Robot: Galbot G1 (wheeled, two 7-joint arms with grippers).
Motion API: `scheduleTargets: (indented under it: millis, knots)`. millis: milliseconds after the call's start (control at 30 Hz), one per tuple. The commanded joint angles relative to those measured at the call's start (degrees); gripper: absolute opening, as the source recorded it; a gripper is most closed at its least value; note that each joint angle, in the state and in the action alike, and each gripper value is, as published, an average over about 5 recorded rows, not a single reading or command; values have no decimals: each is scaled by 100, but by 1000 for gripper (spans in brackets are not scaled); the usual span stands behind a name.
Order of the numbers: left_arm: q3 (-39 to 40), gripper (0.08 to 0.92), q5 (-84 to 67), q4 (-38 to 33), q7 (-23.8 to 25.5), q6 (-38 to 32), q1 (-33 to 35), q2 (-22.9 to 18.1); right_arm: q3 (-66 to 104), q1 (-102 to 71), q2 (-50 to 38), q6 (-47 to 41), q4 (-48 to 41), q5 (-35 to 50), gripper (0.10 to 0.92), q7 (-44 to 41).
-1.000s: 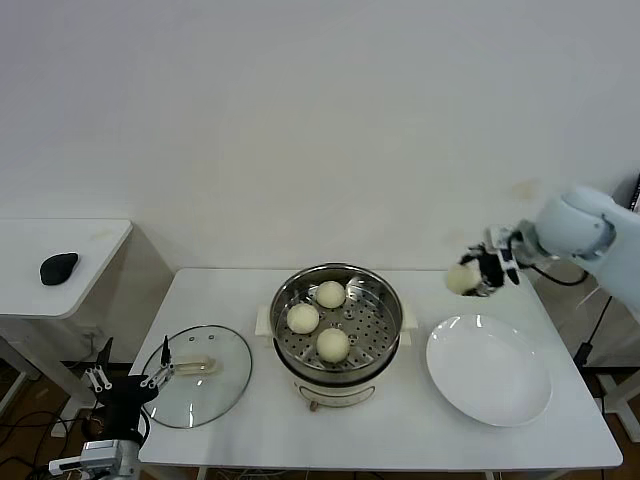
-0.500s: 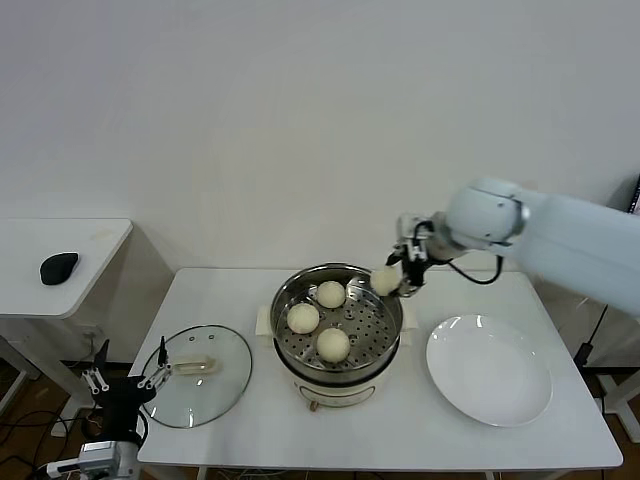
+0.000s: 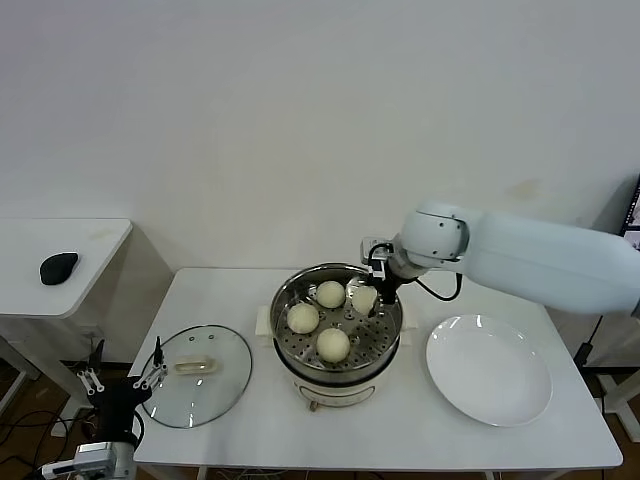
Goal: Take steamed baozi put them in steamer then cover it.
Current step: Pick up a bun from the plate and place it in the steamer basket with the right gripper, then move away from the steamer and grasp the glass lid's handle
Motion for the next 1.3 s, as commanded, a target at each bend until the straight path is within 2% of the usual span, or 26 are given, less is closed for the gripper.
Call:
scheduleTargets:
  millis: [33,500,633,767,833,933,1100,1200,1300]
  knots:
    - [17,823,8,20,6,4,-10,-2,52,-520,232,-86,-277,-107,619,129]
    - [8,823,4,57,1,-5,-41,-12,218,-668,288,14,-389,-290,631,194]
    - [4,823,4,52,3,-1,-50,-7,402,-573,147,4,-192,-160,719,160]
    - [2,823,0,66,6,1,-66,1,668,-360,-264,-14,359,12,806,155]
    - [9,823,0,85,8,-1,-84,-3,787,-324,-542,23,638,39,817,263]
    - [31,823,1,120,10,-13,-116,-20,1130,-571,-1194,250,1135,134,822,853]
    - [72,823,18,167,17,-55,-148,-26,3098,-2596,-2451,1186,1946,553,823,2726]
    - [98,823,35,209,25,-60,-172,-26,5236,-5085,-2822,2031,2206,402,823,3502]
    - [144,823,83,252,31,-65,-190,-41,7681,-7733,-2685,2610,2334,-47,823,3833]
